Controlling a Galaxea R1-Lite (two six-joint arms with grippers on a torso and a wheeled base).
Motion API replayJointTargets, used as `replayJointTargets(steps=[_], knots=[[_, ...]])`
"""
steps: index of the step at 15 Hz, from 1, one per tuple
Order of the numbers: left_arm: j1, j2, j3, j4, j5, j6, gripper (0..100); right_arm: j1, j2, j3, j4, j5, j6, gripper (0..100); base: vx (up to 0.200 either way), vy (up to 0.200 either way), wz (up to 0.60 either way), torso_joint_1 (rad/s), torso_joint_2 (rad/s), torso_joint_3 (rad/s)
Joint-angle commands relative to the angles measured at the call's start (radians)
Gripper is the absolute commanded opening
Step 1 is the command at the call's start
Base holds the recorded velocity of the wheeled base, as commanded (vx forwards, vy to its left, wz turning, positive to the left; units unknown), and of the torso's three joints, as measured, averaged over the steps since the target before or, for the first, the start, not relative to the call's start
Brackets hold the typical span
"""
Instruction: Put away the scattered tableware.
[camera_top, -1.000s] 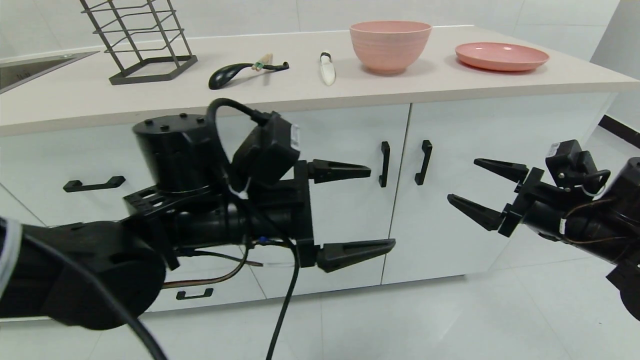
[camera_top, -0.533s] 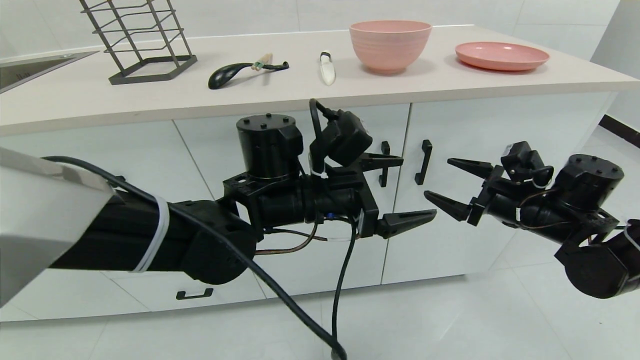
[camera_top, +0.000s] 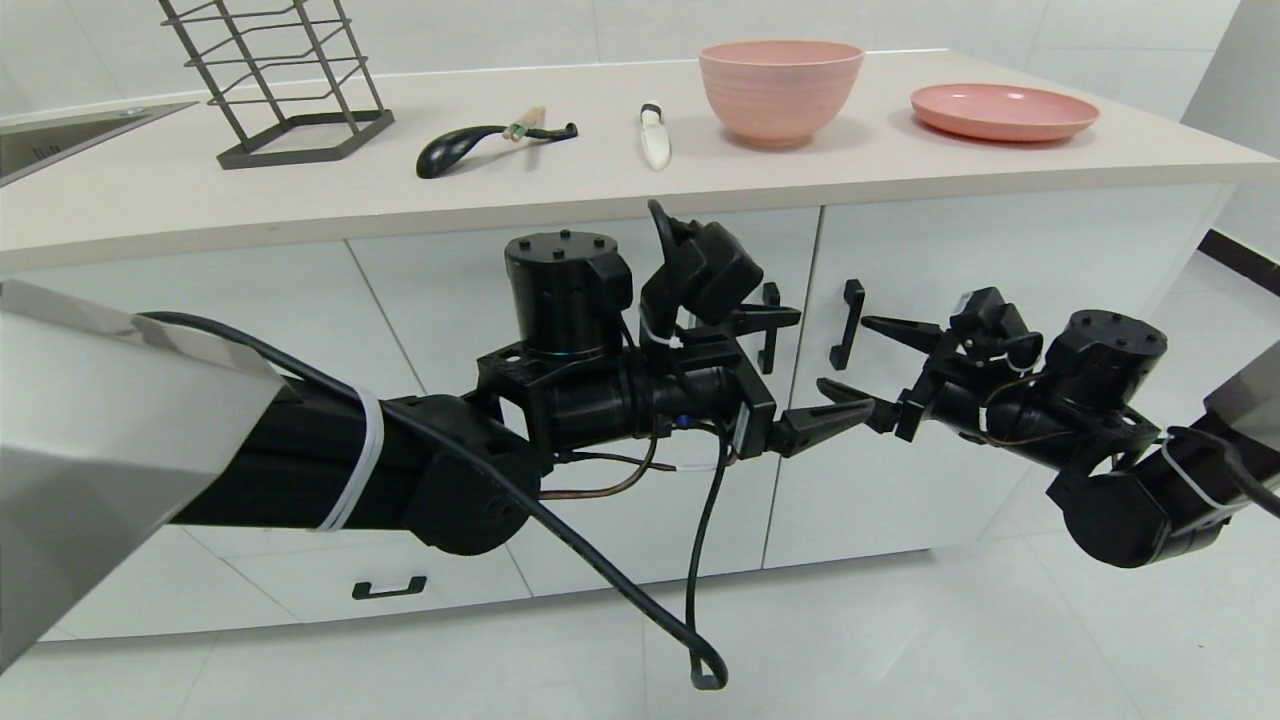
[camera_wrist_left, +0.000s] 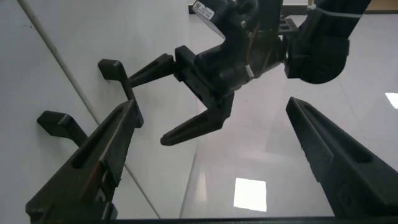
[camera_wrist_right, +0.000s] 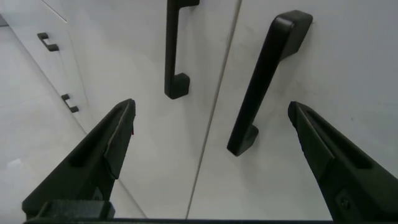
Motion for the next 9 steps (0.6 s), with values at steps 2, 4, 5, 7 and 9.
replayJointTargets(steps=[2, 4, 5, 7, 9], knots=[[0.002, -0.007, -0.004, -0.008, -0.002, -0.036, 100, 0.001, 0.022, -0.031, -0.004, 0.014, 0.001, 100, 0.0, 0.0, 0.0, 0.0, 0.0, 0.0], [0.01, -0.001, -0.019, -0.008, -0.007, -0.048, 100, 0.002, 0.029, -0.06, -0.008, 0.043, 0.002, 100, 0.0, 0.0, 0.0, 0.0, 0.0, 0.0], [0.01, 0.001, -0.021, -0.008, -0.01, -0.048, 100, 0.002, 0.032, -0.061, -0.008, 0.046, 0.002, 100, 0.0, 0.0, 0.0, 0.0, 0.0, 0.0], [0.019, 0.004, -0.027, -0.006, -0.01, -0.053, 100, 0.011, 0.049, -0.071, -0.013, 0.062, 0.002, 100, 0.0, 0.0, 0.0, 0.0, 0.0, 0.0], [0.036, 0.019, -0.036, -0.006, -0.008, -0.053, 100, 0.015, 0.078, -0.109, -0.014, 0.071, 0.002, 100, 0.0, 0.0, 0.0, 0.0, 0.0, 0.0]])
